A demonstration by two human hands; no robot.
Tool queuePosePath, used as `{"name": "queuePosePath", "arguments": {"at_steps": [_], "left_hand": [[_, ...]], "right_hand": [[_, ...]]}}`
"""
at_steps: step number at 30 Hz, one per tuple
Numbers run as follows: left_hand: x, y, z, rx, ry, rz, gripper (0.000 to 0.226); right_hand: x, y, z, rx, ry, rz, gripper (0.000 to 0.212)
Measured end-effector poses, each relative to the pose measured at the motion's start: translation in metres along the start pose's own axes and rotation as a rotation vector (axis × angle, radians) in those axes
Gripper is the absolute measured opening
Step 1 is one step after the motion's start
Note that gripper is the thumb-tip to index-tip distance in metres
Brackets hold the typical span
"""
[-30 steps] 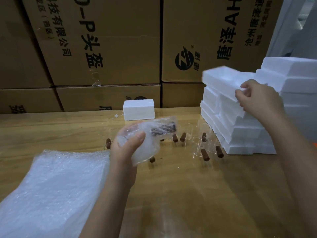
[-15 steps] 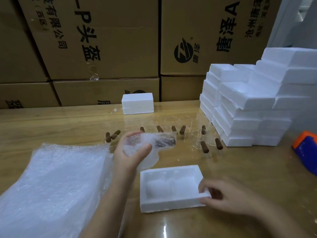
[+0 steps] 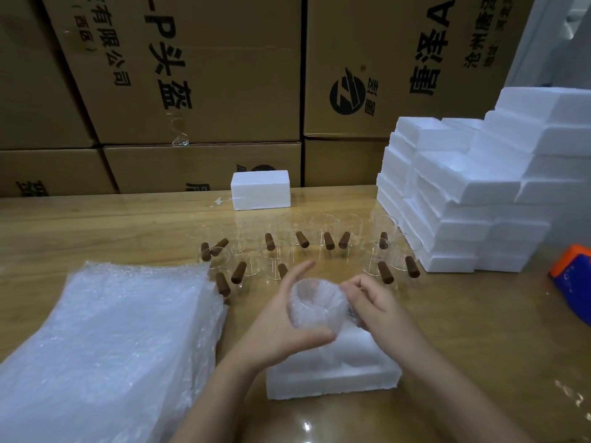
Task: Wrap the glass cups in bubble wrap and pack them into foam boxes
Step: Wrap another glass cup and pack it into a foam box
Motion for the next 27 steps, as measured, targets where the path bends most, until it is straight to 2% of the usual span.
{"name": "queuePosePath", "arguments": {"at_steps": [1, 2, 3, 4, 6, 8, 11, 17, 22, 25, 27], "left_hand": [[-0.004, 0.001, -0.002, -0.060, -0.060, -0.031, 0.094], [-0.009, 0.004, -0.009, -0.105, -0.081, 0.005, 0.089], [-0.010, 0.008, -0.011, -0.224, -0.176, 0.090, 0.074], [-0.010, 0.009, -0.014, -0.270, -0.164, 0.160, 0.061], [-0.006, 0.003, -0.026, -0.314, -0.115, 0.327, 0.059], [-0.006, -0.011, -0.042, -0.382, -0.134, 0.337, 0.055], [0.000, -0.008, -0.050, -0.394, -0.109, 0.332, 0.053], [0.000, -0.009, -0.057, -0.412, -0.113, 0.309, 0.066], [0.002, -0.007, -0.058, -0.417, -0.099, 0.337, 0.058], [0.002, -0.007, -0.057, -0.423, -0.080, 0.361, 0.054], [0.002, -0.008, -0.056, -0.421, -0.074, 0.394, 0.050]], "right_hand": [[0.001, 0.002, 0.003, -0.016, -0.035, 0.038, 0.035], [0.001, 0.002, 0.005, -0.036, -0.089, 0.060, 0.039], [0.001, 0.002, 0.007, -0.051, -0.154, 0.061, 0.039], [0.002, 0.002, 0.009, -0.066, -0.230, 0.039, 0.035], [0.005, -0.001, 0.013, -0.073, -0.352, -0.017, 0.032], [0.007, -0.004, 0.015, -0.076, -0.404, -0.044, 0.032], [0.009, -0.005, 0.012, -0.111, -0.468, -0.097, 0.030], [0.023, -0.008, 0.012, -0.100, -0.591, -0.191, 0.032], [0.027, -0.006, 0.014, -0.117, -0.797, -0.266, 0.030], [0.030, -0.011, 0.014, -0.162, -0.959, -0.265, 0.025], [0.029, -0.015, 0.010, -0.279, -1.065, -0.189, 0.030]]}}
Point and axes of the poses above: each hand's wrist, its own y-axis towards the middle knuckle, its own x-axis out of the palm, z = x × y, the point moved 1 cm from there along y, towards the middle knuckle, and after that the axes turned 12 degrees about z, right-handed, at the moved point
